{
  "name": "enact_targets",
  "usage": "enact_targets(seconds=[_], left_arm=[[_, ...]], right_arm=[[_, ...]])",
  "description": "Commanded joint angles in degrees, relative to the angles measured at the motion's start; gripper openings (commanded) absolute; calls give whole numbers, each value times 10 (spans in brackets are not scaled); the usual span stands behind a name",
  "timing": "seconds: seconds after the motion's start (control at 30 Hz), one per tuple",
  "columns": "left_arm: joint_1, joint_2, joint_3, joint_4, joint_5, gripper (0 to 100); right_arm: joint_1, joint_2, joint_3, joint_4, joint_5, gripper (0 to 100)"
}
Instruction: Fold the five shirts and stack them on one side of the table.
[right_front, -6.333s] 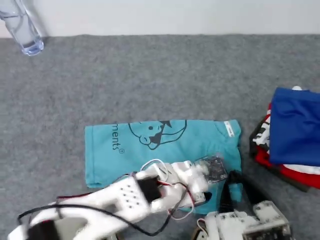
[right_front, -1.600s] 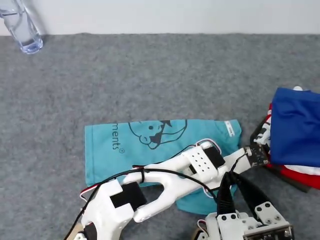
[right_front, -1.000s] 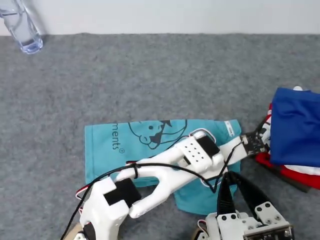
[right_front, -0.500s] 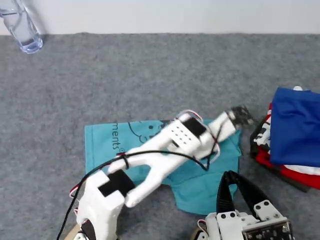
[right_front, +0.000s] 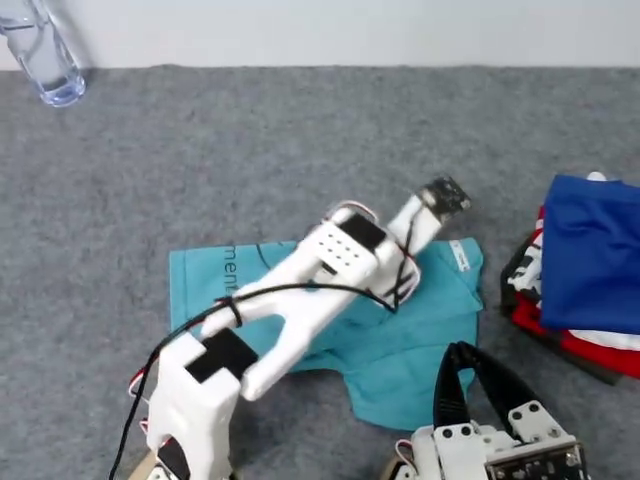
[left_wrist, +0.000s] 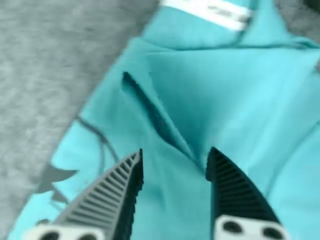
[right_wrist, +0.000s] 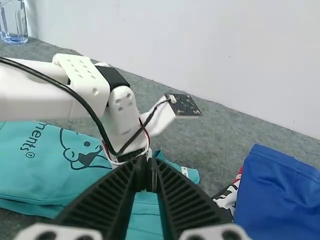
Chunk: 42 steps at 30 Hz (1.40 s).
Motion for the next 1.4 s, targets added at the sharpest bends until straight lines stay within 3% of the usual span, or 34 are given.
enact_targets(seconds=[0.0, 0.17, 0.47, 0.7, 0.87, 1.03, 1.27, 1.37], left_arm=[[-40, -34, -28, -13, 6, 202], [-69, -35, -32, 12, 2, 133], [-56, -35, -117, 156, -2, 81], [-6, -40, -102, 170, 2, 75], [40, -119, -89, 201, 25, 75], [47, -166, 2, 154, 21, 78], [21, -143, 184, -9, 3, 77], [25, -132, 206, -26, 3, 76]], right_arm=[[-51, -29, -4, 19, -3, 13], [-51, -29, -4, 17, -2, 13], [-50, -27, -3, 19, -1, 58], [-46, -27, -3, 21, -1, 58], [-46, -27, -3, 21, -1, 59], [-46, -27, -3, 21, -1, 59], [-46, -27, -3, 21, -1, 58], [-46, -27, -3, 22, -1, 58]])
